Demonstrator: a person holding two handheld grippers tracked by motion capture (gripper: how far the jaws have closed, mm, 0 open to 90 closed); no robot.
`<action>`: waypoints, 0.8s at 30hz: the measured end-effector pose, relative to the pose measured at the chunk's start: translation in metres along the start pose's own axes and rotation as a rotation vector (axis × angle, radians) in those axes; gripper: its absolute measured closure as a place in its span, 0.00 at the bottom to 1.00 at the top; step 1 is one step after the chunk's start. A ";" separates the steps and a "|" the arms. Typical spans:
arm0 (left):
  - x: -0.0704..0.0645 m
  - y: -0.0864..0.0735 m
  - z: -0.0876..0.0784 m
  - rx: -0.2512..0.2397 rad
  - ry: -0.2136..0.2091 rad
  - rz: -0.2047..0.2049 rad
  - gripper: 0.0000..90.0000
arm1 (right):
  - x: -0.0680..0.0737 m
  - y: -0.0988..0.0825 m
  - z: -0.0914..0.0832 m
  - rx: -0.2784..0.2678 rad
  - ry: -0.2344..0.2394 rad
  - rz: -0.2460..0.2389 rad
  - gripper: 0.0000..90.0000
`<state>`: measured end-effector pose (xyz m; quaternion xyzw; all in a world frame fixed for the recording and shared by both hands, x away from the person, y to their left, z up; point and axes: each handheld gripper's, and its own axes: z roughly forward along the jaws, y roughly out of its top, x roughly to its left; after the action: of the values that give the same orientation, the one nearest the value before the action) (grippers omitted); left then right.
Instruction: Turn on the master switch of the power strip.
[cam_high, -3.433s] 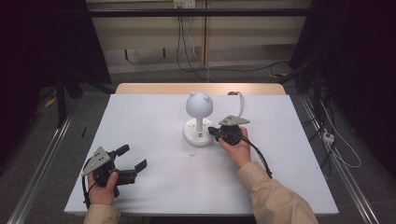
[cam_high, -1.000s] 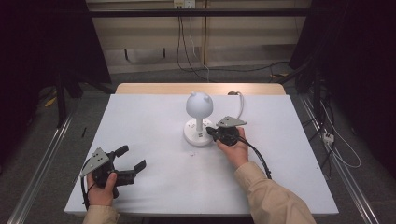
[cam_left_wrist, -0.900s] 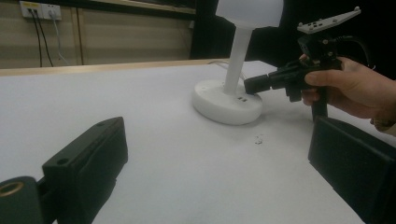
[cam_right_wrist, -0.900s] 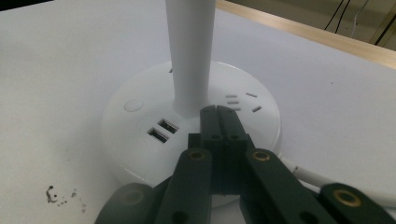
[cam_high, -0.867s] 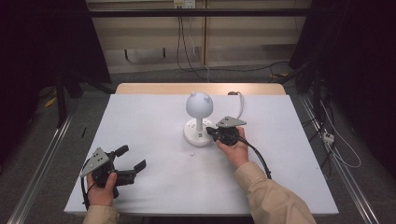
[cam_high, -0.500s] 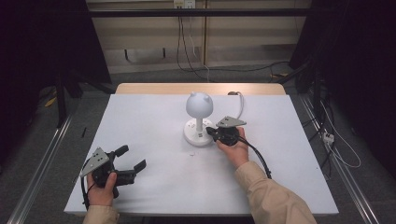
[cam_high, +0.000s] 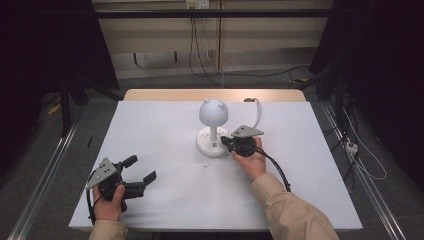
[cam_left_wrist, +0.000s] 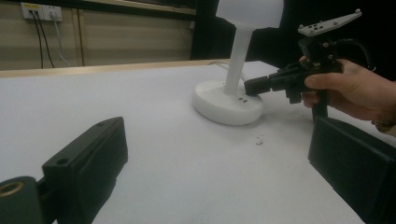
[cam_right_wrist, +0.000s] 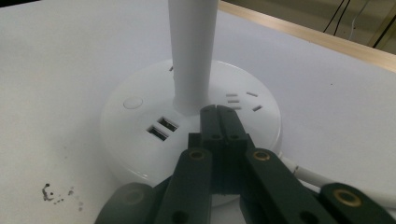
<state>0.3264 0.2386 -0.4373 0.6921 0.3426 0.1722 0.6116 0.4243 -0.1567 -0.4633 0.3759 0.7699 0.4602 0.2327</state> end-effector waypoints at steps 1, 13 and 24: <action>0.000 0.000 0.000 0.000 0.002 0.002 0.05 | 0.000 0.000 0.000 0.000 -0.002 0.002 1.00; 0.001 0.000 -0.003 -0.008 0.005 -0.004 0.05 | 0.000 0.001 -0.001 0.010 -0.013 0.024 1.00; 0.002 0.002 0.000 -0.015 0.006 -0.005 0.05 | -0.005 0.003 -0.008 0.002 -0.014 0.023 1.00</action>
<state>0.3284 0.2403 -0.4360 0.6862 0.3449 0.1752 0.6160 0.4226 -0.1637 -0.4567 0.3882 0.7642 0.4597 0.2323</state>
